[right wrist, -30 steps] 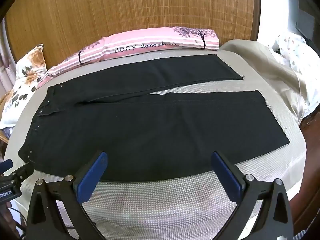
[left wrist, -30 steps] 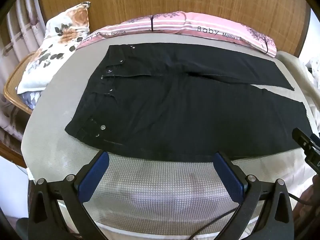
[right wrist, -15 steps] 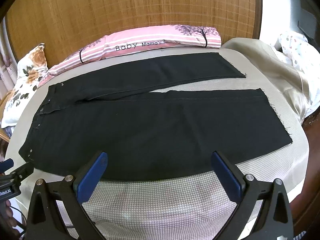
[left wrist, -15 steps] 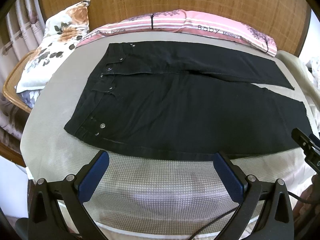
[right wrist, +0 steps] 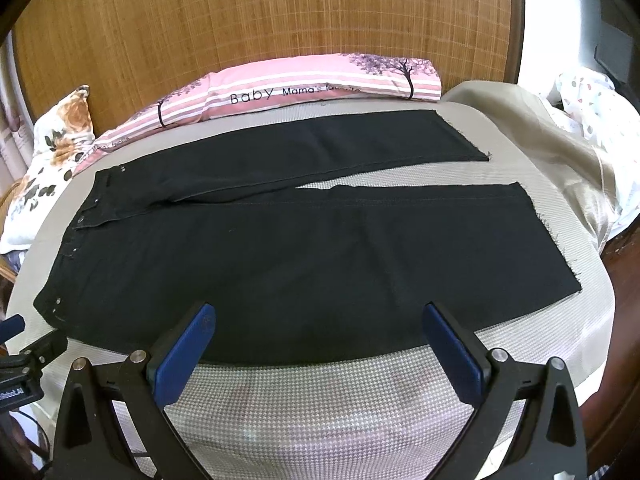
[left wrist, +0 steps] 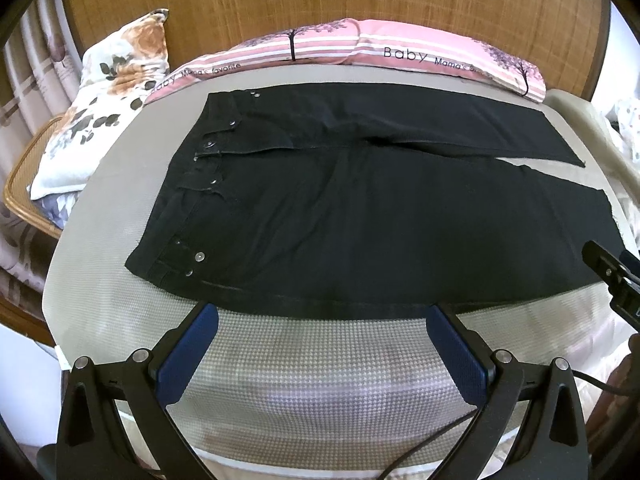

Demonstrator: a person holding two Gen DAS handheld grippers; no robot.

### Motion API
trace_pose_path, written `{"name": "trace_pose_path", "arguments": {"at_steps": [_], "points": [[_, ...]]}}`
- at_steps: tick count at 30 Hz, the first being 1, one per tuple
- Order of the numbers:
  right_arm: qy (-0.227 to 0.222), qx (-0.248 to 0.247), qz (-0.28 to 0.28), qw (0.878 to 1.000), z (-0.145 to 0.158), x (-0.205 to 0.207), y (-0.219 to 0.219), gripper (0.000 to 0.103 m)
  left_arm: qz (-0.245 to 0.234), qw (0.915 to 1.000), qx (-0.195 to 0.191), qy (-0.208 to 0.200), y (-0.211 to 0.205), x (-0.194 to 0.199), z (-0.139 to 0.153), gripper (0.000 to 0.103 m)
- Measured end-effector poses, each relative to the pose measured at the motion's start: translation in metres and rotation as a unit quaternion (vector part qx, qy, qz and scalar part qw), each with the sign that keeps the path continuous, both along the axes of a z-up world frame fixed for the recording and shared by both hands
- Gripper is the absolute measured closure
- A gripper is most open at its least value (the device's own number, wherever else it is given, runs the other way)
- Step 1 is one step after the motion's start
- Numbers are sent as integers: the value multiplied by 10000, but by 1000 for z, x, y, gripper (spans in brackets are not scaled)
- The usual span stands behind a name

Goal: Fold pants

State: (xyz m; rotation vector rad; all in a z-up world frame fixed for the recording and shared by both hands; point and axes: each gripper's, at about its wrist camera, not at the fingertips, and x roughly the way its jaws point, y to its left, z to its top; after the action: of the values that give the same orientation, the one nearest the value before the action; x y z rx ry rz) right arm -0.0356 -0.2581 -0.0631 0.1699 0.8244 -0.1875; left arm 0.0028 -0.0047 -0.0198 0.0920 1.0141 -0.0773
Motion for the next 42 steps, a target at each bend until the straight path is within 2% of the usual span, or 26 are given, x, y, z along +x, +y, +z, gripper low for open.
{"name": "trace_pose_path", "arguments": {"at_steps": [16,42], "points": [[-12,-7,16,10000,-2,1,-1,0,49,9998,159,63,-2,3,0,0],[-19,-10,10,10000,-4,1,2,0,79,9998,166,82,0,3,-2,0]]}}
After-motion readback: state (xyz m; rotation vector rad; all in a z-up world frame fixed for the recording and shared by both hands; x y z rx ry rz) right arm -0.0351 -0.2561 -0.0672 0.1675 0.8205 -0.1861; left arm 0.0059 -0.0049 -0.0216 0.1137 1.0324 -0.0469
